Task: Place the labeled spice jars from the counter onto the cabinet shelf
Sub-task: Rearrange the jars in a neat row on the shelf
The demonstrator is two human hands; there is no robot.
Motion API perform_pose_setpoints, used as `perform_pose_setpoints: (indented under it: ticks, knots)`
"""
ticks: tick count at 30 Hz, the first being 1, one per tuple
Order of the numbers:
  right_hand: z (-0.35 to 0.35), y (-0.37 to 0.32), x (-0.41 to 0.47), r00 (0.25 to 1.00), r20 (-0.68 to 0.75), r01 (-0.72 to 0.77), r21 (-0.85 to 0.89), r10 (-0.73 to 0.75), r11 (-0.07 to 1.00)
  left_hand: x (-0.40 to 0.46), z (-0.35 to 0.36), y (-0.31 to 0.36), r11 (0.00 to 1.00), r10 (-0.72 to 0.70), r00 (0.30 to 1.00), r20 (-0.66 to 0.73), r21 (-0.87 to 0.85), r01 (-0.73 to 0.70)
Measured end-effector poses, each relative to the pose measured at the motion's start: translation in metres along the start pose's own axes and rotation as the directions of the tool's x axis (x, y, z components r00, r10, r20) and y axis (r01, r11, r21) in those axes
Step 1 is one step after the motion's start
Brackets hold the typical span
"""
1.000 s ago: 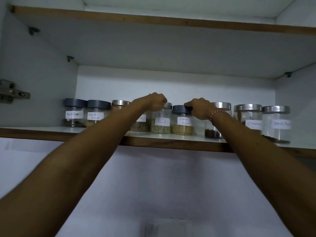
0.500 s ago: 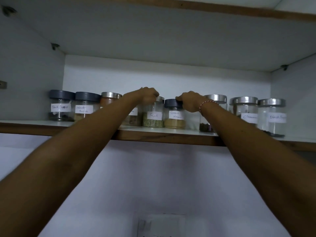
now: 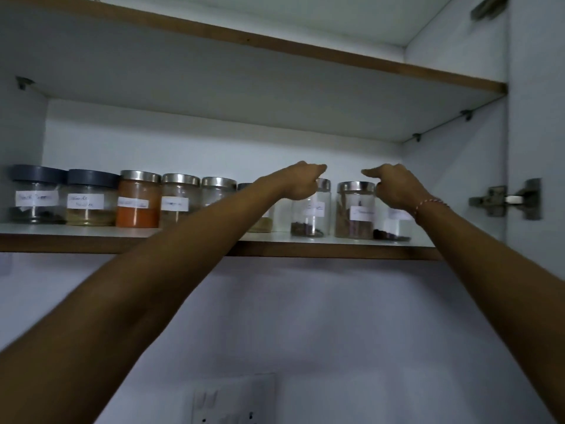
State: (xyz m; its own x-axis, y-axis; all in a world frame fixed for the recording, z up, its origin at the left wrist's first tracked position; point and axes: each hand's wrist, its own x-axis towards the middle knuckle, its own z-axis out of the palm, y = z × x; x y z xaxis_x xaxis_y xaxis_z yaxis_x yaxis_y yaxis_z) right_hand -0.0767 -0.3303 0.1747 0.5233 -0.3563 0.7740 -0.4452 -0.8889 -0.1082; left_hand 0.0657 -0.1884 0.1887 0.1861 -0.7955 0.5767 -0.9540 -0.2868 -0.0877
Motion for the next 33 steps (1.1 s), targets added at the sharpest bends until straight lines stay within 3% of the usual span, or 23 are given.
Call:
perform_pose_setpoints:
  ticks: [4, 14, 26, 33]
  knots:
    - [0.003, 0.015, -0.005, 0.996, 0.068, 0.063, -0.028, -0.061, 0.998, 0.006, 0.005, 0.014, 0.997, -0.056, 0.998, -0.016, 0.056, 0.057]
    - [0.029, -0.004, 0.019, 0.981, 0.085, 0.183, -0.081, -0.176, 0.98, 0.006, 0.01, -0.012, 0.986, -0.158, 0.987, 0.036, 0.061, 0.156]
    - [0.076, -0.019, 0.057, 0.978, 0.092, 0.195, -0.099, -0.186, 0.976, 0.031, 0.027, -0.033, 0.966, -0.215, 0.966, 0.141, 0.177, 0.189]
    - [0.076, -0.017, 0.049, 0.967, 0.18, 0.204, -0.14, -0.178, 0.969, 0.033, 0.031, -0.036, 0.973, -0.211, 0.97, 0.121, 0.117, 0.197]
